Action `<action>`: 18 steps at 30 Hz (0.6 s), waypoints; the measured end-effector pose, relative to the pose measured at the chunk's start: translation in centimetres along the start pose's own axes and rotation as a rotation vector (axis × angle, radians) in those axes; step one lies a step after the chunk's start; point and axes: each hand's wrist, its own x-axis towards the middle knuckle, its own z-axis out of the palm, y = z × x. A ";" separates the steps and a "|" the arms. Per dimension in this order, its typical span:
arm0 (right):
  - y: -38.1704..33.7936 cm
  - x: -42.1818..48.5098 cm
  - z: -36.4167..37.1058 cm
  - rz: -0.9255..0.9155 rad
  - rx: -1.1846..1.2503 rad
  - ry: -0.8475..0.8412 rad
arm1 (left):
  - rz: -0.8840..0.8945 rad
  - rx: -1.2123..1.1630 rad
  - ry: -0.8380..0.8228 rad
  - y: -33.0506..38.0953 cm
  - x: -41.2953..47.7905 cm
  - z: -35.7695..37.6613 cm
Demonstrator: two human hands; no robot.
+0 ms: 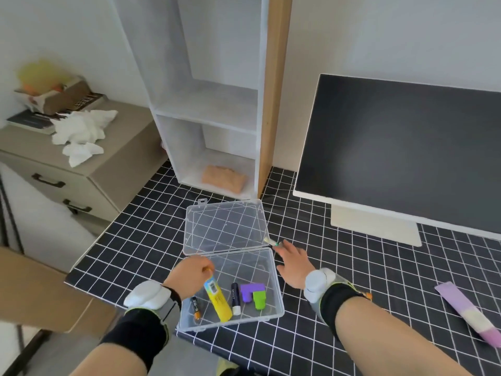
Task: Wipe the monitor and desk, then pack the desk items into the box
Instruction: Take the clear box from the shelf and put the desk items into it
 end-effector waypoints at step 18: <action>0.2 -2.7 -4.7 0.032 1.020 0.119 | -0.201 -1.300 -0.032 10.0 0.5 2.2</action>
